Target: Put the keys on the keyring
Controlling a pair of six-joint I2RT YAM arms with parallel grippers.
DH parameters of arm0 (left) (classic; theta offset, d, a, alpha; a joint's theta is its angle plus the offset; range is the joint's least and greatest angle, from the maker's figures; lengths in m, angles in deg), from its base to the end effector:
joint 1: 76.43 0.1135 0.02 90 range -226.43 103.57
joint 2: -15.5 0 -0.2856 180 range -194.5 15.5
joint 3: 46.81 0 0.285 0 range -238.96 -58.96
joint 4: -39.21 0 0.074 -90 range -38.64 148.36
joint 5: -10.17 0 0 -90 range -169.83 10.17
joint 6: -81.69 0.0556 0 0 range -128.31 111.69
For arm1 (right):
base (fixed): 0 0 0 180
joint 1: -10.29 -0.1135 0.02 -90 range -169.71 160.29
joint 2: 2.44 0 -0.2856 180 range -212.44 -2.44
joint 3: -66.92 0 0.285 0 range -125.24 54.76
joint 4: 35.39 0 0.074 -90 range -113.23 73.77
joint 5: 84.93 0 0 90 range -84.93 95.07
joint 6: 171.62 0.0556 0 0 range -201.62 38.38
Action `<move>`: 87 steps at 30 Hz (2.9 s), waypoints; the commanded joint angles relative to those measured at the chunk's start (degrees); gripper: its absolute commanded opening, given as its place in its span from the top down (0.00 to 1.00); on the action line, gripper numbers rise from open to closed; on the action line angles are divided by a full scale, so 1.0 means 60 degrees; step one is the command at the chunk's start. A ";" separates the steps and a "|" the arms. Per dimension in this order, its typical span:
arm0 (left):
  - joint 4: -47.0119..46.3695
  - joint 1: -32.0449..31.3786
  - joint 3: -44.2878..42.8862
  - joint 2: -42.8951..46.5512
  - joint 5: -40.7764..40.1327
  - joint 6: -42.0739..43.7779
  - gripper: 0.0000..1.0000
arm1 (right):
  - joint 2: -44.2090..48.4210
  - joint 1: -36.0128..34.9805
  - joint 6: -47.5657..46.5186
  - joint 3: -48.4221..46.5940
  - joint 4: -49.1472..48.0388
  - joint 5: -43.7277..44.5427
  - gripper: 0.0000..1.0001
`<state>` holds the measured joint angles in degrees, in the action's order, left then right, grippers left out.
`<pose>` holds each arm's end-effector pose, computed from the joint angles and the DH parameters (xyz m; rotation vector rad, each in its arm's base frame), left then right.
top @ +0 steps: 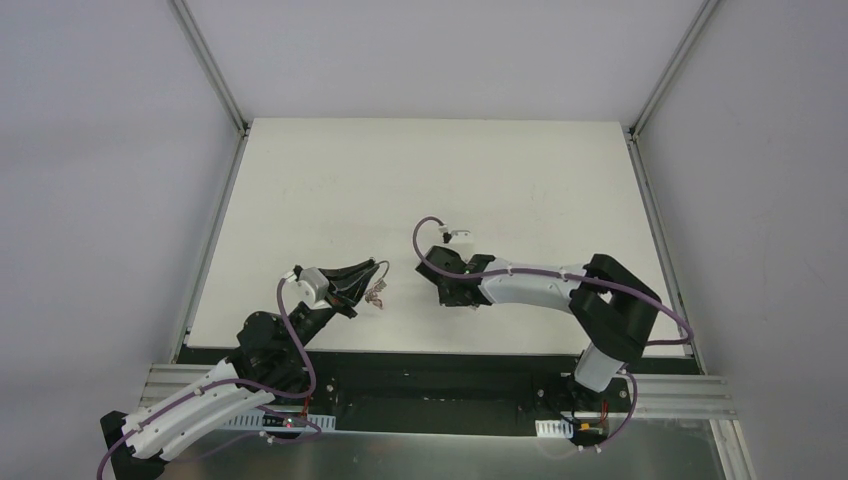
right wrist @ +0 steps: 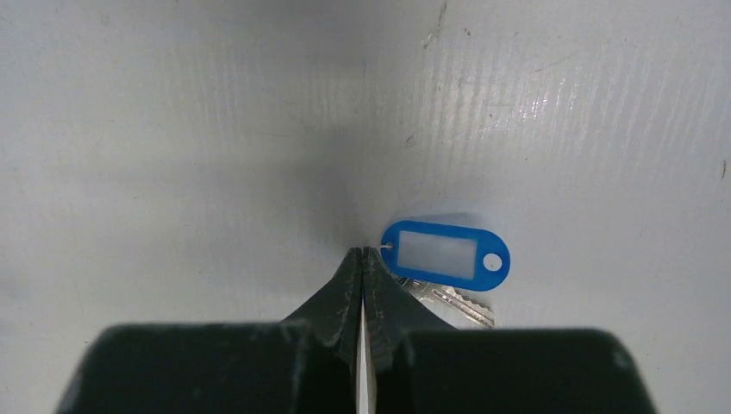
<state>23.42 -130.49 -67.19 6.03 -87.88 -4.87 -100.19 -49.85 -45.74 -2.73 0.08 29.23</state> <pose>0.0846 -0.1035 0.2724 0.4303 1.0524 -0.7116 0.2017 0.3056 0.1506 -0.4066 2.4960 0.0792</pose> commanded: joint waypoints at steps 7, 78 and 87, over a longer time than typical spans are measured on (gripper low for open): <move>-0.0382 -0.0086 -0.0470 0.0010 -0.0117 -0.0149 1.00 | 0.1400 -0.0256 0.0264 0.1144 -0.0306 -0.1185 1.00; 0.2197 -0.0095 -0.2679 -0.1670 0.2759 -0.1510 1.00 | 0.3181 0.0498 -0.4085 -0.3714 0.0334 -1.0346 1.00; 0.2229 -0.0094 -0.2758 -0.1775 0.3164 -0.1534 1.00 | 0.2850 0.0751 -0.4256 -0.4093 0.0625 -1.0721 1.00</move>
<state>38.83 -130.49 -80.42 -4.27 -71.12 -13.30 -82.55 -45.58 -69.58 -23.82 3.03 -32.43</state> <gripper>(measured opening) 0.035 0.004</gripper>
